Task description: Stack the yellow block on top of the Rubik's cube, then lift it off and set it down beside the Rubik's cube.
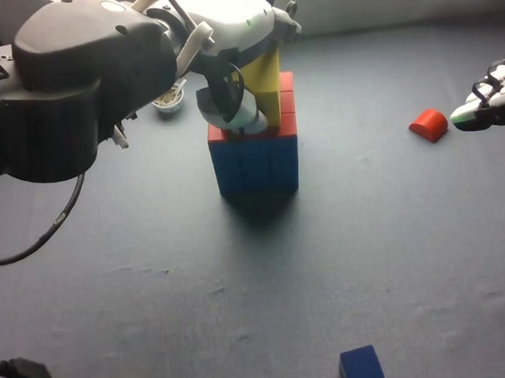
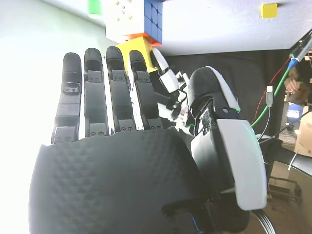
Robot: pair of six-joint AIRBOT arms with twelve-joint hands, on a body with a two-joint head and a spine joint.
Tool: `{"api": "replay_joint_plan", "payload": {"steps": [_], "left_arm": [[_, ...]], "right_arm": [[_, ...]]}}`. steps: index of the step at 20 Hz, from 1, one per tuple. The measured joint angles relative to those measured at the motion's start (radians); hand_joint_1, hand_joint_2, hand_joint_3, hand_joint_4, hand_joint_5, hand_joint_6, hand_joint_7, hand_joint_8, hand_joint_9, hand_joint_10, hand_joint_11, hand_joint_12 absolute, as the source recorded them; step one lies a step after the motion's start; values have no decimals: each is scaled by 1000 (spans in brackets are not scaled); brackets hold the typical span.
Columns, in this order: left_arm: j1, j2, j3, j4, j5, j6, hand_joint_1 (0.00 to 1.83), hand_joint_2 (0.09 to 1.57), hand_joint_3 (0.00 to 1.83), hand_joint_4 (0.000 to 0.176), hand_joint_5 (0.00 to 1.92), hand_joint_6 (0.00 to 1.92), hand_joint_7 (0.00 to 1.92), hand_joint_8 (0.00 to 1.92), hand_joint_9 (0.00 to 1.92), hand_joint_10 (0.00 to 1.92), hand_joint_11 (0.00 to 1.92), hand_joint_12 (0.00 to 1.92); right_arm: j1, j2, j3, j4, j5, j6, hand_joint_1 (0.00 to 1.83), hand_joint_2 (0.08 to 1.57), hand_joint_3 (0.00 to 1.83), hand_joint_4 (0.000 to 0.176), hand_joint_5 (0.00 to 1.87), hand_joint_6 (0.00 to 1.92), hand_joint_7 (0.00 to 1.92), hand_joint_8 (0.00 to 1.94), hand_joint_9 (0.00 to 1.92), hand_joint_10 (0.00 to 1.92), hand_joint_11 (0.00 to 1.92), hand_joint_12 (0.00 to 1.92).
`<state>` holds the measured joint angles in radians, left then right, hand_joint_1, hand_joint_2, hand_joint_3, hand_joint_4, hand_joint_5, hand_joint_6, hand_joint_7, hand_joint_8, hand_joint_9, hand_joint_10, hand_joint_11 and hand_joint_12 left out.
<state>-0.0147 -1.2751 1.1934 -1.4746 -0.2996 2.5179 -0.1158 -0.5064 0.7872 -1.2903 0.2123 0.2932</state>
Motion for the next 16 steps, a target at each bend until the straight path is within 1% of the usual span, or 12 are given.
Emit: {"api": "replay_joint_plan", "payload": {"steps": [1,2,3,5,8,12,14,15,16], "left_arm": [[0,0,0,0,1,-1,927,1177,0,0,256,0,336,0,356,0,81,549],[0,0,0,-2,2,-1,943,1162,0,0,253,1,344,4,356,2,82,540],[2,0,0,-3,5,-2,888,1175,0,0,192,0,297,1,309,0,57,525],[6,-3,0,-6,10,-2,881,1158,0,0,164,0,235,0,258,0,29,511],[7,-5,0,-7,19,-2,890,1106,0,0,149,2,198,0,223,1,23,499],[7,-5,0,-7,20,-2,850,1089,0,0,81,0,110,0,141,0,0,398],[7,-5,0,-7,20,-2,818,1071,0,0,80,1,115,1,132,2,9,353],[7,-5,0,-7,20,-2,781,1052,0,0,34,0,67,0,90,0,1,289],[7,-5,0,-6,21,-2,753,1038,0,0,6,0,41,1,63,1,0,228]], "right_arm": [[0,0,0,0,0,0,3,1405,2,0,252,0,254,0,219,0,0,502],[0,0,0,0,0,0,0,1406,1,0,234,1,238,1,206,1,0,453],[0,0,0,0,0,0,0,1402,0,0,241,4,242,3,209,3,0,471],[0,0,0,0,0,0,0,1399,0,0,276,9,279,8,243,11,0,560],[0,0,0,0,1,0,0,1398,0,0,277,2,277,1,242,5,0,584],[0,0,0,0,0,0,12,1397,0,0,316,7,322,8,281,11,0,666],[0,0,0,0,1,0,0,1399,0,0,267,0,291,0,260,1,0,611],[0,0,0,0,0,0,0,1398,0,0,259,0,284,0,256,0,0,595],[0,0,0,0,0,0,0,1396,0,0,269,3,292,3,263,3,0,620]]}}
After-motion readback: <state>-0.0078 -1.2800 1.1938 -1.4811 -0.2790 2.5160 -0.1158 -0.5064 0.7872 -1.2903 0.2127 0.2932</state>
